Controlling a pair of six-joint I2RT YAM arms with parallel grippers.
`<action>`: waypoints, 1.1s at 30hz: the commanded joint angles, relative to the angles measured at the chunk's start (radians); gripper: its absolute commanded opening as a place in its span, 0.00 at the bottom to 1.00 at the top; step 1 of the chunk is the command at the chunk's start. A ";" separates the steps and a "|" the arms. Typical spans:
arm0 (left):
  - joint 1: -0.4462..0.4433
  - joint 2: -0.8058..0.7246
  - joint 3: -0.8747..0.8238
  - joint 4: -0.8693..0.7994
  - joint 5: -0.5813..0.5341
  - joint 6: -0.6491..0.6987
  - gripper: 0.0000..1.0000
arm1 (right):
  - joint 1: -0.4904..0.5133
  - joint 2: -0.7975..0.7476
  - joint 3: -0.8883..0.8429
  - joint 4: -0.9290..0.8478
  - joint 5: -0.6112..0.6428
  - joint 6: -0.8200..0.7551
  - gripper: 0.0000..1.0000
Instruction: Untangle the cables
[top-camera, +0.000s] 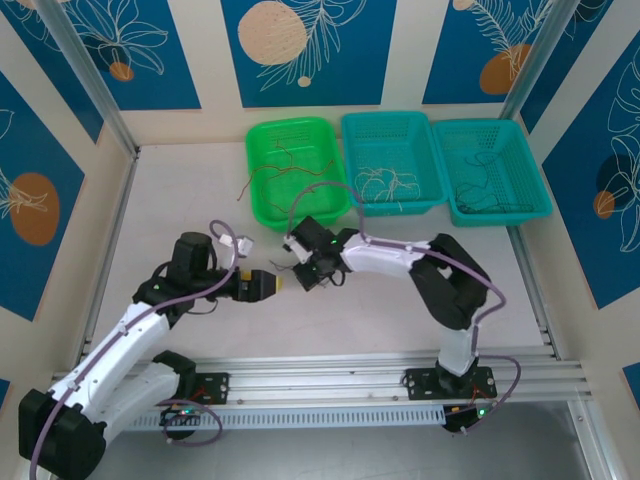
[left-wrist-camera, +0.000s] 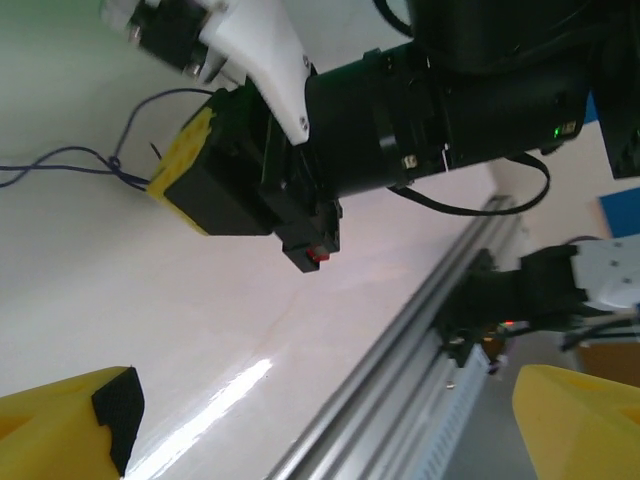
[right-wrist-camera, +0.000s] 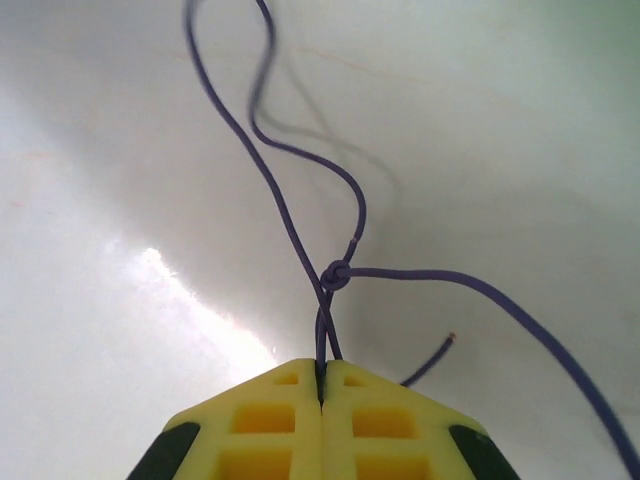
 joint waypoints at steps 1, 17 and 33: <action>-0.009 -0.020 -0.008 0.186 0.132 -0.062 0.97 | -0.065 -0.160 -0.070 0.092 -0.123 0.075 0.00; -0.231 0.233 0.182 0.552 -0.145 -0.069 1.00 | -0.638 -0.631 -0.144 0.248 -0.248 0.383 0.00; -0.251 0.285 0.240 0.497 -0.270 -0.023 1.00 | -1.097 0.089 0.607 0.124 -0.078 0.362 0.00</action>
